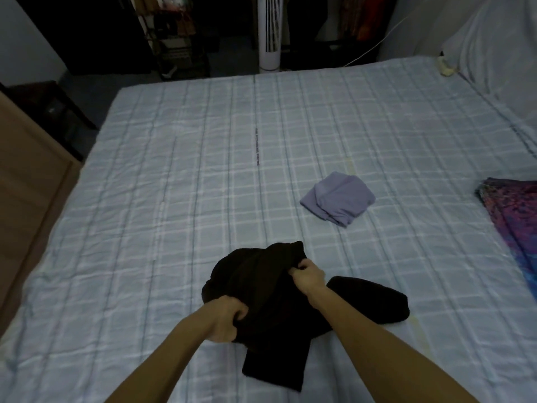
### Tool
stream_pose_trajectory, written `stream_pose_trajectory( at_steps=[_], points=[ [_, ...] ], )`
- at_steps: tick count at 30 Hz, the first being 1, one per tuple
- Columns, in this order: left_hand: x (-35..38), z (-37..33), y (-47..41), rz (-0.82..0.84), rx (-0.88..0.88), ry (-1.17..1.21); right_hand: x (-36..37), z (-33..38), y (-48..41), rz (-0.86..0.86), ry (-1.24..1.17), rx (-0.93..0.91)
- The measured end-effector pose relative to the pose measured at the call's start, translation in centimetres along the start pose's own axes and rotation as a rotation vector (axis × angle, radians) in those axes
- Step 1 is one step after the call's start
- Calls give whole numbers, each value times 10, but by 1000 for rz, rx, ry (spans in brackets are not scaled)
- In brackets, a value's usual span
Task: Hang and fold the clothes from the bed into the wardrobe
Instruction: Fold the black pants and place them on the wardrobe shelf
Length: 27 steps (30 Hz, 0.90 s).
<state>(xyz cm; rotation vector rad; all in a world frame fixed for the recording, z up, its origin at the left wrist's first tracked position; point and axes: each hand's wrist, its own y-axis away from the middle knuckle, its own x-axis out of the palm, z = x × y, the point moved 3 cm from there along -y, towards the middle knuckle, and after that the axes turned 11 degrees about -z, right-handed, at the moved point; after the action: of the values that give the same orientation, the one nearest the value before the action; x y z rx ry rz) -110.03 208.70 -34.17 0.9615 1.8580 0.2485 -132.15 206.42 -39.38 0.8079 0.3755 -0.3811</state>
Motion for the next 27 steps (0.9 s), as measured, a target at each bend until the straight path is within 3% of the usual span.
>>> stream_pose_trajectory(
  at_steps=[2,7,9,12,16,19,24,27],
  points=[
    [9,6,10,16,-115,-53,-8,-5,12,-108,187,-263],
    [-13,-1,5,-464,-160,54,-10,-23,57,-23,331,-713],
    [-17,-16,-8,-456,-86,-96,-4,-25,74,20,394,-826],
    [-7,-25,-31,-282,-70,-245,3,-25,93,84,454,-974],
    [4,-19,-36,-171,-62,-155,-7,-38,92,115,461,-912],
    [-10,-18,-24,-219,36,-76,-24,-41,73,30,422,-815],
    [-64,-24,1,-359,119,25,-11,-24,54,195,598,-820],
    [-94,-27,21,-483,142,100,4,0,61,172,416,-735]
  ],
)
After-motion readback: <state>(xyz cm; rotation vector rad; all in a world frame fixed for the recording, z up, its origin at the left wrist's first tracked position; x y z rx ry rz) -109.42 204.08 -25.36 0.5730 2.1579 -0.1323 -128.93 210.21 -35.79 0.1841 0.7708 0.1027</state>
